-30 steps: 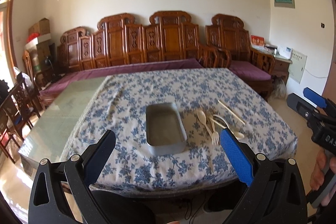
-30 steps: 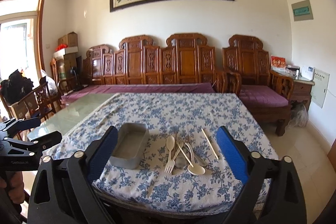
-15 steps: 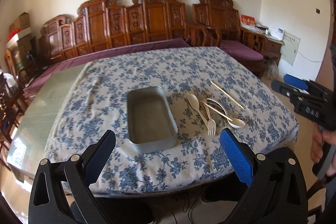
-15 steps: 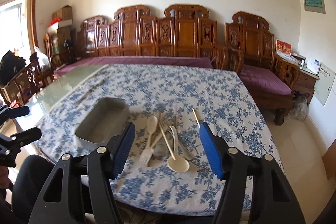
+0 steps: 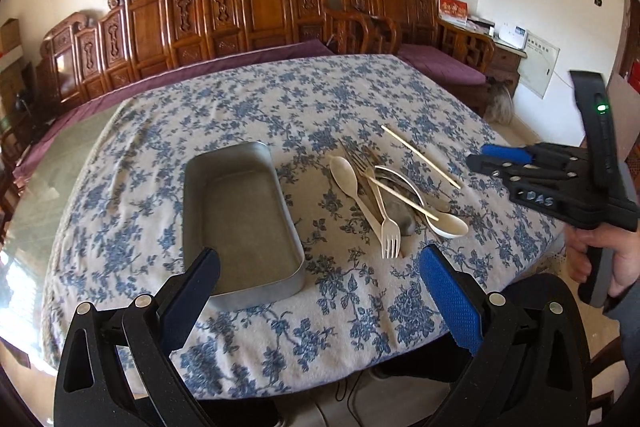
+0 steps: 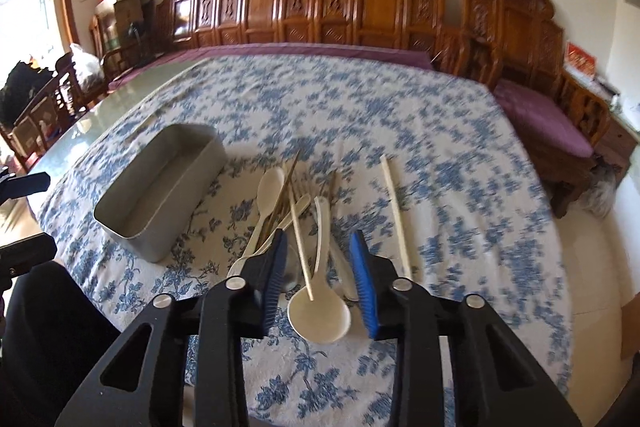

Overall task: Organize utensils
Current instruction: 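Reach the right gripper into the utensil pile and grasp a wooden chopstick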

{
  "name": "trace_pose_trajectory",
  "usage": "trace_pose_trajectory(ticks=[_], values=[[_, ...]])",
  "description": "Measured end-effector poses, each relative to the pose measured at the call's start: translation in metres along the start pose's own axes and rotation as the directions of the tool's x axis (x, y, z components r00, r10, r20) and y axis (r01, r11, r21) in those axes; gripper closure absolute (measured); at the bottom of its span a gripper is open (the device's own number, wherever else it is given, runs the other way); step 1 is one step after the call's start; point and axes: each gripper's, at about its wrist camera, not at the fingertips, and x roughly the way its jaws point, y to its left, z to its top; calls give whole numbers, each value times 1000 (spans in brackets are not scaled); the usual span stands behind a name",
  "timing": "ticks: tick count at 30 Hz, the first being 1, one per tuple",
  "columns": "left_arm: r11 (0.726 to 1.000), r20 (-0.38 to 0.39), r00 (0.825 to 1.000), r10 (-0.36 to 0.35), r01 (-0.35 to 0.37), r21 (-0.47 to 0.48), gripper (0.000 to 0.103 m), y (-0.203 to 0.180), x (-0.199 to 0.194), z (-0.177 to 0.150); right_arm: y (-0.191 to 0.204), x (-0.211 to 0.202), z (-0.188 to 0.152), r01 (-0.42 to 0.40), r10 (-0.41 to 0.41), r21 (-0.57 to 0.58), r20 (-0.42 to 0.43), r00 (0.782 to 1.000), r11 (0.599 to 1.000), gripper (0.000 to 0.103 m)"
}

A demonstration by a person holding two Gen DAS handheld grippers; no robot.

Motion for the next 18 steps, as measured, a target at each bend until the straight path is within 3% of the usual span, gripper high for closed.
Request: trace_pose_trajectory(ticks=[7,18], values=[[1000,-36,999,-9,8,-18,7,1,23,-5,2,66,-1,-83,85,23,-89,992,996,81],[1000,-75,997,-20,20,-1,11,-4,51,-5,11,121,6,-110,101,-33,-193,976,993,93]])
